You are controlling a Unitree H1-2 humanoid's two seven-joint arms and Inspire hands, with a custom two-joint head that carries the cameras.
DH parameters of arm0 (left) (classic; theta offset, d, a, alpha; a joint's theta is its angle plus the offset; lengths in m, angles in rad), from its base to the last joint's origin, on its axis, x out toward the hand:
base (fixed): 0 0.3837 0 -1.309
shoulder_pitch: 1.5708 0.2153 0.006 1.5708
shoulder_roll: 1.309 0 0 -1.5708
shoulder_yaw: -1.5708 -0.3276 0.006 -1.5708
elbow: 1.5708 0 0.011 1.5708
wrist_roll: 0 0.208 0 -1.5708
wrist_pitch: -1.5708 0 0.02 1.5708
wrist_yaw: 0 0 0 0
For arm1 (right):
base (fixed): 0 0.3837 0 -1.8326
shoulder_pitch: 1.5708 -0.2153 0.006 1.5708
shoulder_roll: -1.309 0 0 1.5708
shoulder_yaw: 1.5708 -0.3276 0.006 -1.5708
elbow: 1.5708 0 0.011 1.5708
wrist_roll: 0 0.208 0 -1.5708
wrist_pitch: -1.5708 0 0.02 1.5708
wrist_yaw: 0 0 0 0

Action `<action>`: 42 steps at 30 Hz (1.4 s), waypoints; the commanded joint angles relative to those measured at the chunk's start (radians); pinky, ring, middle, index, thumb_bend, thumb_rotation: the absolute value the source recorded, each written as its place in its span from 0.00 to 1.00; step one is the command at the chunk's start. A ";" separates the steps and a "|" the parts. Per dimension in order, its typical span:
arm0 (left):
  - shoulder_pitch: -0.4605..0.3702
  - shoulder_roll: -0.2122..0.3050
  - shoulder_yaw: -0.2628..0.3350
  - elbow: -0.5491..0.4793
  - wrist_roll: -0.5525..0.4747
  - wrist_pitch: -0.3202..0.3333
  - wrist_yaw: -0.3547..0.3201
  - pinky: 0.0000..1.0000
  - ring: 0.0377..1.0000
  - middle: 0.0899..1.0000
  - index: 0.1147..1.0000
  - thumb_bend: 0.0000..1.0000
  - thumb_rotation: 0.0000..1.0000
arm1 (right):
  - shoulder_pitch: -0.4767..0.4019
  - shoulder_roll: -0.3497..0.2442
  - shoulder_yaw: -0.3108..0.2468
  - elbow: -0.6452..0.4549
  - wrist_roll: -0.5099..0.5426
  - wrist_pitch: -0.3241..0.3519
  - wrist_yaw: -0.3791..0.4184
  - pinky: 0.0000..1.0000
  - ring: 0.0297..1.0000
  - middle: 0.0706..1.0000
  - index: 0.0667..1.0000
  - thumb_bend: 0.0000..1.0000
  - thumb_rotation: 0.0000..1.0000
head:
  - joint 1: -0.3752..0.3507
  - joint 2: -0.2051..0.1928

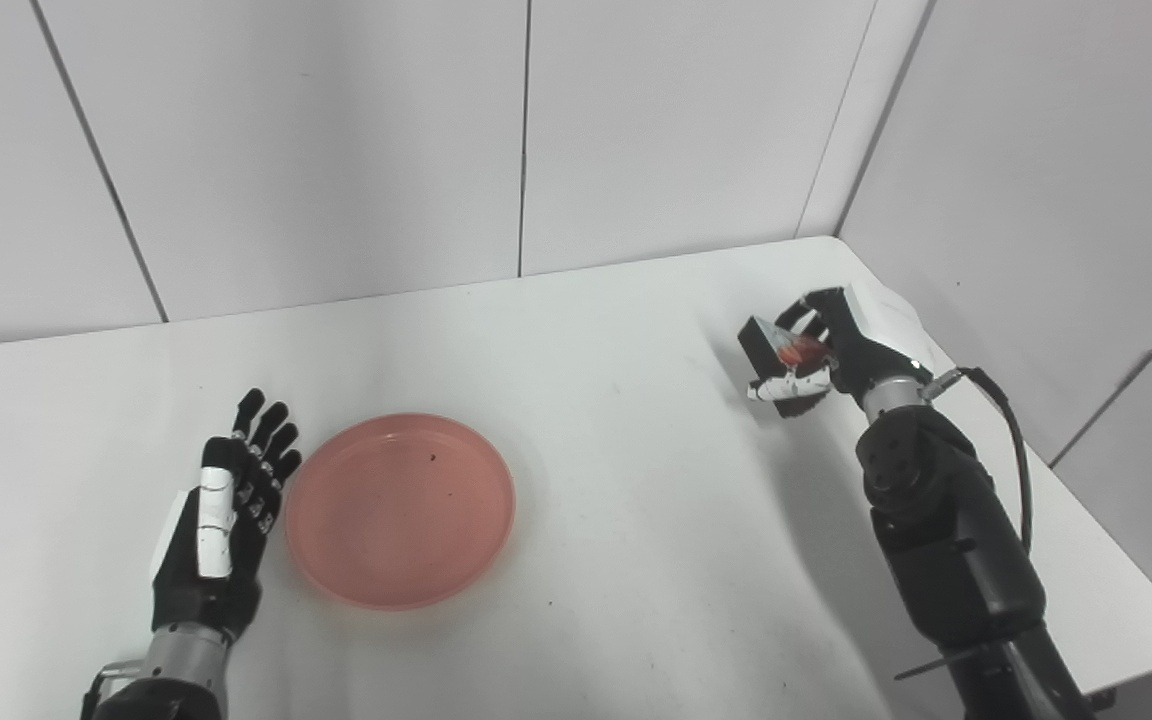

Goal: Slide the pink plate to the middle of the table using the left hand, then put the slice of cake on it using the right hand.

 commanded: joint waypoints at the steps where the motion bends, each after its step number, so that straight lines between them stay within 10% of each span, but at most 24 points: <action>1: 0.022 -0.026 -0.013 0.008 0.015 0.033 0.015 0.98 0.98 0.98 0.98 0.76 1.00 | -0.016 -0.007 -0.009 -0.061 0.044 -0.013 -0.016 0.26 0.33 0.38 0.48 0.53 0.00 | 0.008 -0.002; 16: -0.023 -0.097 -0.035 0.135 0.063 -0.062 0.052 1.00 1.00 1.00 1.00 0.79 1.00 | 0.018 0.047 0.144 -0.129 0.202 -0.217 -0.037 0.16 0.21 0.36 0.47 0.52 0.00 | 0.149 -0.024; 23: -0.037 -0.113 -0.034 0.168 0.075 -0.074 0.060 1.00 1.00 1.00 1.00 0.78 1.00 | -0.012 0.115 0.262 -0.217 0.226 -0.197 0.037 0.18 0.24 0.38 0.47 0.52 0.00 | 0.176 -0.030; 33: -0.039 -0.127 -0.036 0.166 0.095 -0.092 0.082 1.00 1.00 1.00 1.00 0.76 1.00 | -0.058 0.176 0.383 -0.108 0.207 -0.299 0.035 0.38 0.41 0.50 0.44 0.51 0.00 | 0.179 -0.015; 42: -0.036 -0.150 -0.032 0.163 0.122 -0.109 0.132 1.00 1.00 1.00 1.00 0.76 1.00 | -0.105 0.182 0.476 -0.003 0.131 -0.316 0.052 0.32 0.38 0.46 0.48 0.51 0.00 | 0.184 -0.014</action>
